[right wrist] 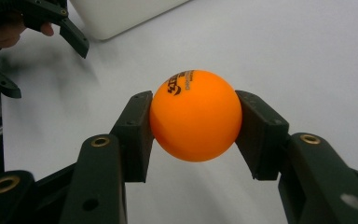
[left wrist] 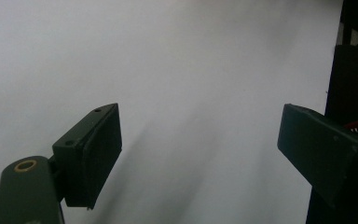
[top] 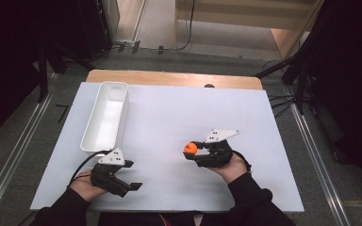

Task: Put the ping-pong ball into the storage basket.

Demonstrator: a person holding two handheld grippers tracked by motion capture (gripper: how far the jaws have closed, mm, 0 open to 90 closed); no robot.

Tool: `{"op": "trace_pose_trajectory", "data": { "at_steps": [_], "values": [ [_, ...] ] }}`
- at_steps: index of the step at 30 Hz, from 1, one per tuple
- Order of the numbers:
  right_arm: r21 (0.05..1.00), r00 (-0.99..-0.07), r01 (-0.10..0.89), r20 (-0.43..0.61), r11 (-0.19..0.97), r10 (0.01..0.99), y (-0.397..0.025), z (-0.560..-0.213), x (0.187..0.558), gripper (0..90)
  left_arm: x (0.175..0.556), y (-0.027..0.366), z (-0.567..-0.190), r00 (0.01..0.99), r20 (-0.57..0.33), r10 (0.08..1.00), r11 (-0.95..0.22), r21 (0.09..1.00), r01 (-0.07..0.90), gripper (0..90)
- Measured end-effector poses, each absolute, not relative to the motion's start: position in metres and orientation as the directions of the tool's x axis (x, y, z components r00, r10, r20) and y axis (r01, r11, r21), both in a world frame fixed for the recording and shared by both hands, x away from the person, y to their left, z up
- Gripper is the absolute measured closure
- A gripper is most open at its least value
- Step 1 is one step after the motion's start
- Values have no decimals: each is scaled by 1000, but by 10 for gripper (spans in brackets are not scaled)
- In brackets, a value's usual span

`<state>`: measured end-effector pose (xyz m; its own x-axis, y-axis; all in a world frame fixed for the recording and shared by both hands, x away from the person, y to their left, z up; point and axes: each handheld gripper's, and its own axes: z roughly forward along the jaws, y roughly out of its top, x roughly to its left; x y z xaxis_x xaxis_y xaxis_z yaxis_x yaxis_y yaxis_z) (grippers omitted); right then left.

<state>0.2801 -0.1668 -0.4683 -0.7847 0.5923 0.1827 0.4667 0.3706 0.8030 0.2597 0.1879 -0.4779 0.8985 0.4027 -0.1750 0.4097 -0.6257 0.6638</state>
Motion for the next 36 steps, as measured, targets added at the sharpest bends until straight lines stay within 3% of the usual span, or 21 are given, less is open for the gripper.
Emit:
{"op": "trace_pose_trajectory", "data": {
  "at_steps": [36],
  "values": [
    [806,-795,461,189,372,576,-149,-466,288,487,260,188,-479,897,-180,403,-617,671,411,139]
  ]
}}
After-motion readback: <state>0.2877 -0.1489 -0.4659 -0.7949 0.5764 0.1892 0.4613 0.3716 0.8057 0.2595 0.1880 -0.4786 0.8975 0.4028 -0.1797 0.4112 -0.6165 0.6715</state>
